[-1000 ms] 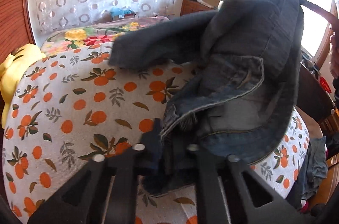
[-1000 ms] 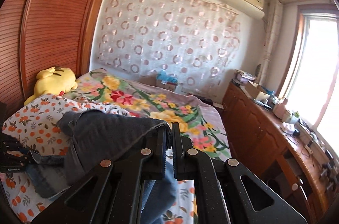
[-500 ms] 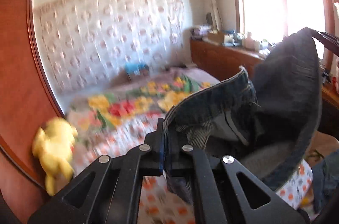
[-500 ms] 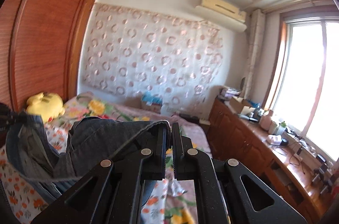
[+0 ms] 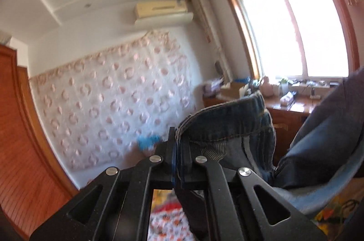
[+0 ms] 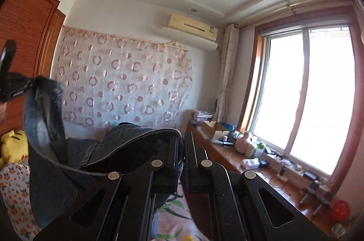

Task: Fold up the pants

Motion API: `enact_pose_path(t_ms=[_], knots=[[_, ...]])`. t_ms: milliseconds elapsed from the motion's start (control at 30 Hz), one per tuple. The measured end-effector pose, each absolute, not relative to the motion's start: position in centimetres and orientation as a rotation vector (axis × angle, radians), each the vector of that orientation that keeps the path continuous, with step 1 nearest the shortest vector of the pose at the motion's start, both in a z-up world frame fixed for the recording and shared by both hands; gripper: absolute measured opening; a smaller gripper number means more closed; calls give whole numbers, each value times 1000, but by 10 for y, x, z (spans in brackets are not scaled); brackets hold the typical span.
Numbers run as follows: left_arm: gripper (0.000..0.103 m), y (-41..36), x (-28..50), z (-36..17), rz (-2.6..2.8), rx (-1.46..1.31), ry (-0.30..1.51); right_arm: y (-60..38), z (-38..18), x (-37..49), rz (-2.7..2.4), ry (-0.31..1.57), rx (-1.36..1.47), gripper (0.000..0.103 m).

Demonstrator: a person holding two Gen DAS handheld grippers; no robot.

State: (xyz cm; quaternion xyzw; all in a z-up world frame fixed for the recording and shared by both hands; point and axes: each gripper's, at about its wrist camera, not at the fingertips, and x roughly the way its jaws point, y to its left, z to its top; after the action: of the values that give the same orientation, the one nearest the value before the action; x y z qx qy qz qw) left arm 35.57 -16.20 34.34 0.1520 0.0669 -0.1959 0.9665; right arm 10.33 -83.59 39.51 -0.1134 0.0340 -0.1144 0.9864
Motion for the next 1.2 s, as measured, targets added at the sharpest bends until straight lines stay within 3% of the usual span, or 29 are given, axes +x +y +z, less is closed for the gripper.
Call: enact_pose_path(t_ms=[167, 333, 500, 800, 1200], knots=[[3, -190, 345, 358, -458, 304, 78, -786, 366, 108, -142, 118, -238, 4], [3, -184, 334, 316, -479, 367, 124, -700, 312, 139, 8, 194, -246, 4], [3, -117, 318, 264, -424, 411, 197, -590, 262, 170, 207, 238, -226, 4], [3, 12, 322, 217, -275, 364, 320, -391, 201, 221, 472, 273, -237, 4], [3, 76, 326, 49, -235, 289, 590, -190, 19, 334, 679, 595, -193, 4]])
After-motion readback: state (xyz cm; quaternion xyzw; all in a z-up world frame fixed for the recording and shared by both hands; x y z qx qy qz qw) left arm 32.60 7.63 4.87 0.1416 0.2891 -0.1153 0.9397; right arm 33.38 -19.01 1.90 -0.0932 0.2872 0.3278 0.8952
